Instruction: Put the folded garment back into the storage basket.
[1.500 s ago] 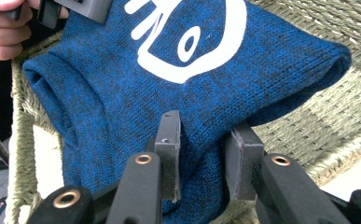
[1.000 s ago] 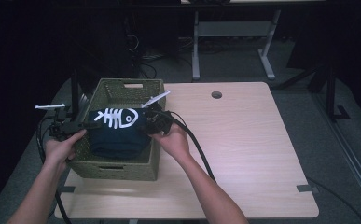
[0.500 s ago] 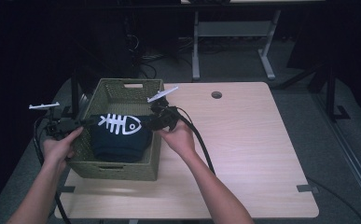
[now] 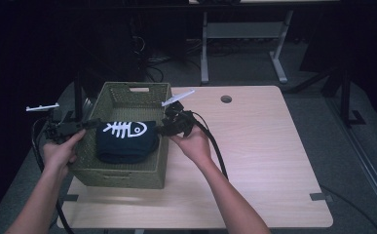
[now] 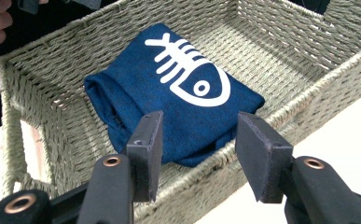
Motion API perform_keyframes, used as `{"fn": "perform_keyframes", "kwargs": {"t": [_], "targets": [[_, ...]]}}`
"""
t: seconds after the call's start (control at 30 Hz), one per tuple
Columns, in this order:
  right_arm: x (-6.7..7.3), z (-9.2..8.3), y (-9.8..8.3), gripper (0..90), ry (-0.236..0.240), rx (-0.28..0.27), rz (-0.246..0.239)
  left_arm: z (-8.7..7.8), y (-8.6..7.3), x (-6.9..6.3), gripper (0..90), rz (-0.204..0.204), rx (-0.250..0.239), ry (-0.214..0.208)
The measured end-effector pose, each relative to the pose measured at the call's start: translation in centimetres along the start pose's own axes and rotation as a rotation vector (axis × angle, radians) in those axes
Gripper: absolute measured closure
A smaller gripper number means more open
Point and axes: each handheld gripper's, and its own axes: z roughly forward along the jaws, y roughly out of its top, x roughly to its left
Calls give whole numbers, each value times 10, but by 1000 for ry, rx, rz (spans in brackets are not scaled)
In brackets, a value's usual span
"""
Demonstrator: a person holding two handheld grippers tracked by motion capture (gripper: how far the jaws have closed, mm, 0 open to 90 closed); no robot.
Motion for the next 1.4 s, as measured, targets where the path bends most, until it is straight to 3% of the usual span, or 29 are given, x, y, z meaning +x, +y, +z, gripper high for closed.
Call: {"fn": "perform_keyframes", "kwargs": {"t": [0.27, 0.53, 0.87, 1.07, 1.4], "targets": [[-7, -24, -7, 506, -10, -40, 1, 12, -3, -20, 526, 29, 10, -60], [-27, -49, -22, 496, -20, -65, 36, 31, -4, -42, 523, 63, 36, -84], [-43, -66, -38, 472, -37, -74, 69, 47, -10, -70, 516, 100, 36, -139], [-51, -78, -48, 424, -70, -74, 88, 58, -15, -86, 495, 126, 59, -153], [-64, -97, -67, 371, -99, -82, 126, 79, -27, -101, 456, 157, 106, -144]]}}
